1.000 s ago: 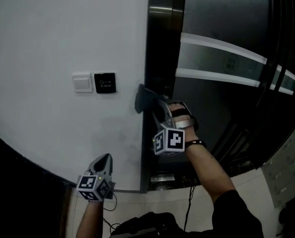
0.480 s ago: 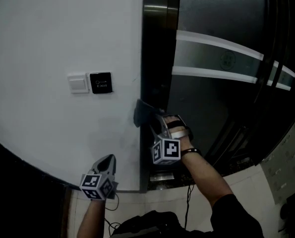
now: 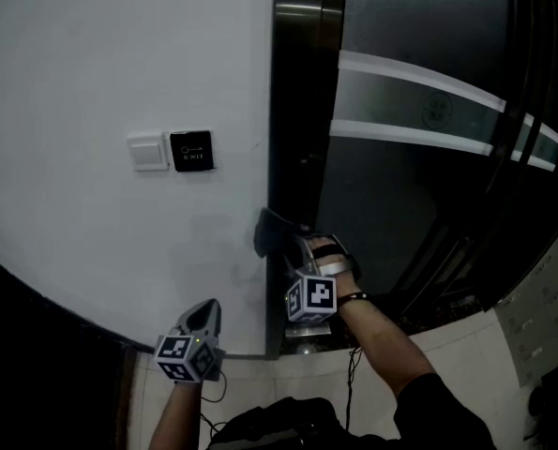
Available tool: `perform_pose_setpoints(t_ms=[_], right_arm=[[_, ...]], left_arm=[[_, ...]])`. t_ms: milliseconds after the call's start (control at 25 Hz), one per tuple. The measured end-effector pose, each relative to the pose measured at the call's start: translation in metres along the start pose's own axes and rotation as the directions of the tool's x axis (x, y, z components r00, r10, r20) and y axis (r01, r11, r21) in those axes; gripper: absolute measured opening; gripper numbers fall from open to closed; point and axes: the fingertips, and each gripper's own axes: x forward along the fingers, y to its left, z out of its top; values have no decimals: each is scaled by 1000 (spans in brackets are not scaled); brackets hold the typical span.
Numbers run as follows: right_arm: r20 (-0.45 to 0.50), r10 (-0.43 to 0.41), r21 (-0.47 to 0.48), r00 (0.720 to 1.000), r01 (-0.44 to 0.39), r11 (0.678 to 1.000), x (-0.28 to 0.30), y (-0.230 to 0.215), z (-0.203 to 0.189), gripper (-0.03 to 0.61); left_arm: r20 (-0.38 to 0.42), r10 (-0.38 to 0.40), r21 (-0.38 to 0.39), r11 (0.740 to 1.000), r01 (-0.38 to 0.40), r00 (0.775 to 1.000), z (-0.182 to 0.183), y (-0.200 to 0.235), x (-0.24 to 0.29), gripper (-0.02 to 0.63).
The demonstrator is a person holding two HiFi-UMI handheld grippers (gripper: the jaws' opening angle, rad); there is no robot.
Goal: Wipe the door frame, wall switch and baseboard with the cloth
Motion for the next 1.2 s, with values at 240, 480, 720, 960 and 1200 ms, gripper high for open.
perform_pose_setpoints(t_ms=[240,480,720,960,1200], right_arm=[[-12,35,45,999,-35,998,7,28,-6,92],[-40,105,85,994,-102,991,12,62,-13,92],[-57,156,104,986,-149,983,17,91,-21,92],[-69,190,116,979,-181,977,25,114,-29,92],[-72,236,120,969,-227,967,27,136,-31,92]], left_arm=[[-21,23,-25,999,-24,1000,-19,6,-6,-8],[-23,20,-75,997,-22,1000,-29,6,-5,-8],[-62,31,-49,998,-34,998,-41,13,-3,-8],[-60,22,-70,997,-27,998,-46,17,1,-8],[-78,5,-85,996,-12,997,-55,20,4,-8]])
